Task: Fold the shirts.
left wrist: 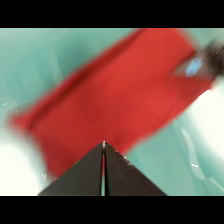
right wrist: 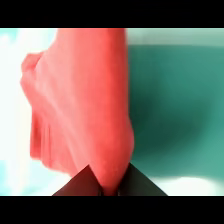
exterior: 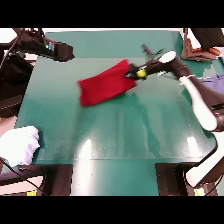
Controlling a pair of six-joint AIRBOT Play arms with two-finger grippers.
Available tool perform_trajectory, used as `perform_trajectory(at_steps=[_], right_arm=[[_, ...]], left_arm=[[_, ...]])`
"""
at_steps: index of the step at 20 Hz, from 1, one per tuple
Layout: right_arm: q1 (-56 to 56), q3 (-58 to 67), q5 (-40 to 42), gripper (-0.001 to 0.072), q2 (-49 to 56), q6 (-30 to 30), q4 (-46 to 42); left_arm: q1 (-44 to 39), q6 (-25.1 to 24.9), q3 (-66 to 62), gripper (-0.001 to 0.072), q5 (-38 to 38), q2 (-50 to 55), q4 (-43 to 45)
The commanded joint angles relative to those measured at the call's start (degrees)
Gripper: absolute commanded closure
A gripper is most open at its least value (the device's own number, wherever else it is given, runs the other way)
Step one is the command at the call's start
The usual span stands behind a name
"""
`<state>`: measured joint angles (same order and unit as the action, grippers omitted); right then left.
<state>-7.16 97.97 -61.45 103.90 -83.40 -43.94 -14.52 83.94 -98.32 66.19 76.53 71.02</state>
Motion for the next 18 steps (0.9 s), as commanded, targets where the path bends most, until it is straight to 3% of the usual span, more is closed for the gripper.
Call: perform_trajectory(at_steps=[1,9,18], right_arm=[[13.4,1.0,-5.4,0.0695,-7.8,-1.7,-11.1],[42.6,1.0,-8.0,0.0694,-17.4,-1.7,-14.6],[48.3,1.0,2.4,0.0695,-21.1,-2.7,-12.2]], left_arm=[[-2.7,0.0,0.0,0.0687,-1.2,0.0,0.0],[-3.1,0.3,0.0,0.0687,-1.4,0.0,-0.3],[-3.1,1.6,0.0,0.0687,-0.5,0.0,-0.3]])
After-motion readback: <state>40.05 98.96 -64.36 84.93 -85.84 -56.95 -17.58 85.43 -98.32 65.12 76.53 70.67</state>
